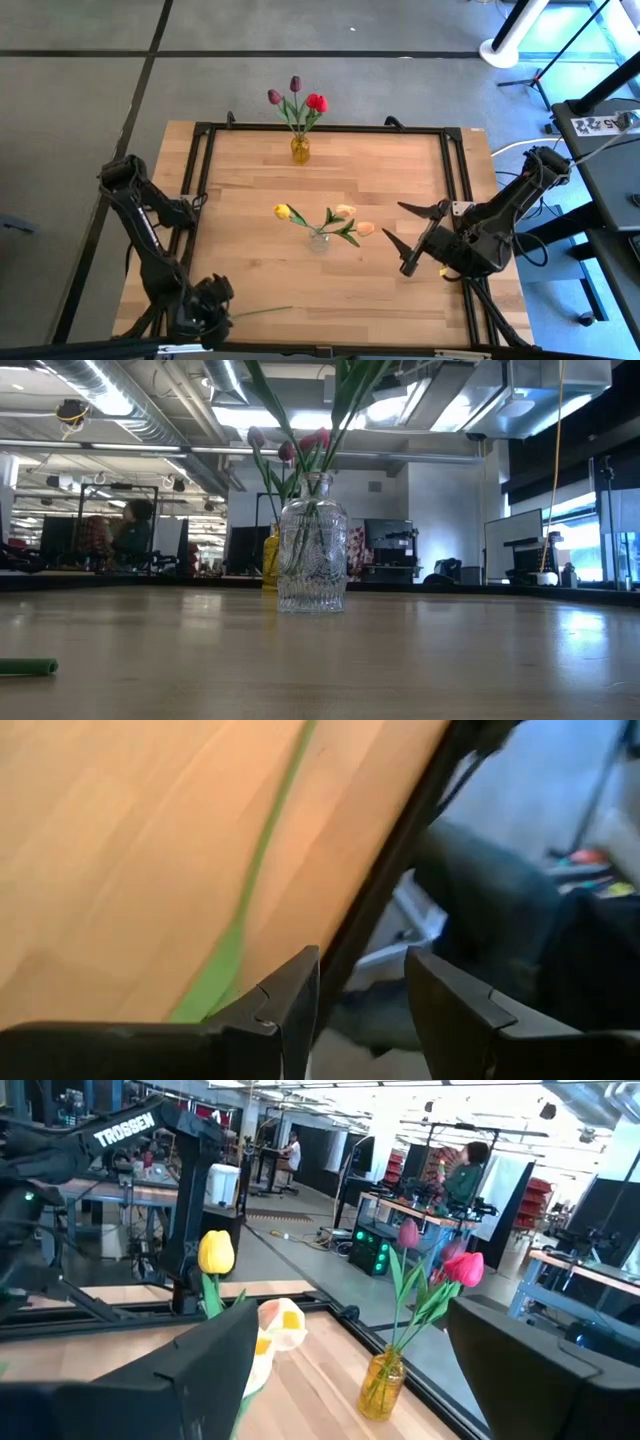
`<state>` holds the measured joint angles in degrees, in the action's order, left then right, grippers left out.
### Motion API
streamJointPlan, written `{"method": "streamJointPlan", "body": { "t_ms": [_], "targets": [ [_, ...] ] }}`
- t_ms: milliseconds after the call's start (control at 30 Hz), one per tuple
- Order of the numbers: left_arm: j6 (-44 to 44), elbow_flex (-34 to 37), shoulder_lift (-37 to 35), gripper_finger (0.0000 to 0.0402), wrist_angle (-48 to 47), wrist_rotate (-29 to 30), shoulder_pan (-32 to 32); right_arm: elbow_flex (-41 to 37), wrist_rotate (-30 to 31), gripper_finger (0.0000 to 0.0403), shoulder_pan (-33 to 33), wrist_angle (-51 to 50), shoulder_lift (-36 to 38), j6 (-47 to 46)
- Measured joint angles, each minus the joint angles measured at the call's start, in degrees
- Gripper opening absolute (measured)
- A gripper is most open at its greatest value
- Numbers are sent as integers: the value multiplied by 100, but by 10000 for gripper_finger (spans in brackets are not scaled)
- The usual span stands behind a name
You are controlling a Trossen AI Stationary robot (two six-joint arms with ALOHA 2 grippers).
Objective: Sort flowers into vase by color
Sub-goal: Put the yellow flower into the transparent vase
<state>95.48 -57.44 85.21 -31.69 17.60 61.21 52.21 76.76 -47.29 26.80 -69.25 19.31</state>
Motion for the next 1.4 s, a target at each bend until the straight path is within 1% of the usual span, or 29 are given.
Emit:
{"method": "streamJointPlan", "body": {
  "t_ms": [67, 133, 367, 500, 600, 667, 733, 800, 867, 900, 967, 1033, 1067, 1100, 1133, 1233, 1333, 1400],
  "targets": [
    [150, 1, 41, 144, -245, -190, 52, 0, 24, 324, 0, -15, 0, -1],
    [195, 5, 201, 144, -253, -426, 82, 0, 25, 324, 0, -128, 0, -60],
    [19, 12, 1235, 144, -220, -1358, 219, 0, 71, 324, 7, -174, 0, -76],
    [-114, 7, 1618, 144, -170, -1600, 251, 0, 70, 324, 4, -131, 11, -66],
    [-203, -27, 1767, 139, -319, -1611, 249, 0, 69, 324, 4, -130, 11, -66],
    [-317, -32, 1814, 125, -482, -1565, 251, 0, 69, 324, 4, -121, 11, -63],
    [-432, -36, 1820, 101, -614, -1467, 242, 0, 69, 324, 4, -119, 11, -63],
    [-489, -36, 1825, 67, -717, -1327, 187, 0, 69, 324, 1, -116, 11, -34],
    [-511, -31, 1827, 26, -806, -1268, 50, 22, 117, 324, 0, -97, 30, 237],
    [-549, -29, 1827, 15, -816, -1256, -40, 88, 261, 324, -2, -97, 37, 427],
    [-808, -38, 1827, 10, -831, -1208, -219, 329, 709, 324, 0, -88, 44, 880],
    [-1229, -143, 1853, 8, -910, -983, -372, 618, 1227, 324, 0, -75, 54, 1263],
    [-1464, -224, 1861, 6, -936, -842, -468, 747, 1313, 324, 0, -69, 58, 1372],
    [-1736, -318, 1880, 4, -959, -572, -562, 849, 1320, 324, 0, -65, 63, 1412],
    [-2049, -433, 1918, 4, -959, -135, -682, 922, 1305, 324, 0, -71, 63, 1416],
    [-2905, -851, 1888, 3, -967, 754, -1061, 1087, 1265, 324, -46, -124, 57, 1418],
    [-3978, -1244, 1882, 3, -1036, 1502, -1329, 1084, 1258, 324, -109, -139, 36, 1395],
    [-4745, -1463, 1882, 2, -978, 2268, -1565, 1080, 1222, 324, -114, -139, -34, 1256]
  ]
}}
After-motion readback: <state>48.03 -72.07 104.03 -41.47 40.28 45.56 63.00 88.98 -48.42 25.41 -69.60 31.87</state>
